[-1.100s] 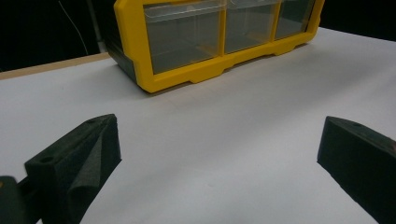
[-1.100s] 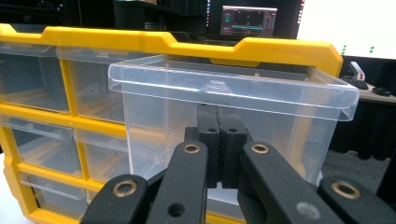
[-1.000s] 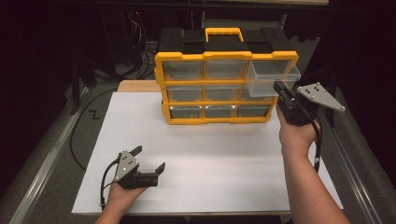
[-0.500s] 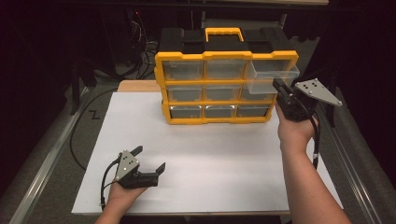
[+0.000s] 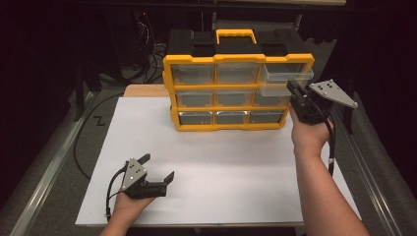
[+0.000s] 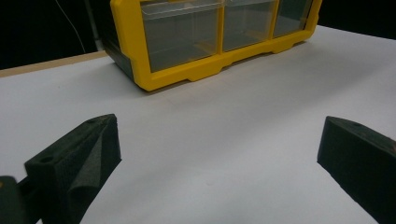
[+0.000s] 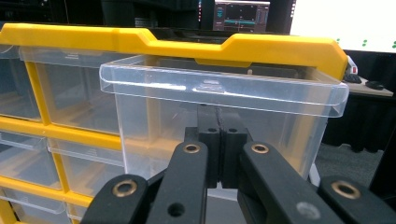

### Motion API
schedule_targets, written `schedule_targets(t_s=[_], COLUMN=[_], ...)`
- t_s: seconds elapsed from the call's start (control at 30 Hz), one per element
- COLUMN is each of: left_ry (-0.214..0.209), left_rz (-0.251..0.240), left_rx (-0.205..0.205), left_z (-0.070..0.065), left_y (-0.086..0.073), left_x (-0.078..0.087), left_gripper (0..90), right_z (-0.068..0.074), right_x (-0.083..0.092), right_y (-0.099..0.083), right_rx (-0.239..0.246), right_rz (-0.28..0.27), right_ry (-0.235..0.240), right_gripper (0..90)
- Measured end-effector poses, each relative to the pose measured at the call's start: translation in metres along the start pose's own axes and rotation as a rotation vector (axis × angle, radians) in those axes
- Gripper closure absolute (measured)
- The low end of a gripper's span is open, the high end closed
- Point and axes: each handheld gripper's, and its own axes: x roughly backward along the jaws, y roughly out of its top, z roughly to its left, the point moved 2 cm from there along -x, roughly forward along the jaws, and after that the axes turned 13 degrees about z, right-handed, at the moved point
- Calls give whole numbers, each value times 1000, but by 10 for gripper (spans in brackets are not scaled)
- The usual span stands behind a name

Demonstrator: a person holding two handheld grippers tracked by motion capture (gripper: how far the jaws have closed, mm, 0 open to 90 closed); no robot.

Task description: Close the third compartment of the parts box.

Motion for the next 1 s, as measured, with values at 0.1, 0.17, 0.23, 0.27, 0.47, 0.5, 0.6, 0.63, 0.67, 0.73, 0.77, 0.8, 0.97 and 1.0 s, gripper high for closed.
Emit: schedule_targets(t_s=[0.1,0.17,0.23,0.27,0.47,0.5,0.6,0.63,0.67,0.73,0.77,0.8,0.97,1.0], left_ry=[-1,-1,-2,-3,-8,-8,-9,-9,-9,-10,-11,-11,-12,-12], left_rz=[0,1,2,2,6,6,5,5,5,5,8,8,6,5], left_rx=[0,-1,-1,-1,-5,-5,-5,-5,-7,-5,-4,-4,-5,-7], left_z=[0,0,0,0,-1,-1,-1,-1,-1,-1,-1,-1,-1,0], left_y=[0,0,0,0,0,0,0,0,0,0,0,0,0,0], left_x=[0,0,0,0,-1,-1,-1,-1,-1,-1,-1,-1,-1,-1], left_gripper=[4,4,4,4,4,4,4,4,4,4,4,4,4,4], right_z=[0,-1,-1,-1,-2,-2,-2,-2,-2,-2,-2,-2,-3,-3], right_x=[-1,-2,-4,-5,-9,-10,-12,-13,-13,-15,-15,-16,-19,-21], right_y=[1,1,2,3,4,5,6,6,6,7,8,8,9,11], right_rx=[-1,-1,-2,0,-3,1,-2,0,-1,1,0,0,4,2], right_rz=[2,4,5,7,11,12,14,14,16,17,18,19,24,30], right_ry=[-2,-4,-7,-8,-11,-12,-14,-14,-15,-18,-19,-20,-23,-25], right_gripper=[900,900,900,900,900,900,900,900,900,900,900,900,900,900])
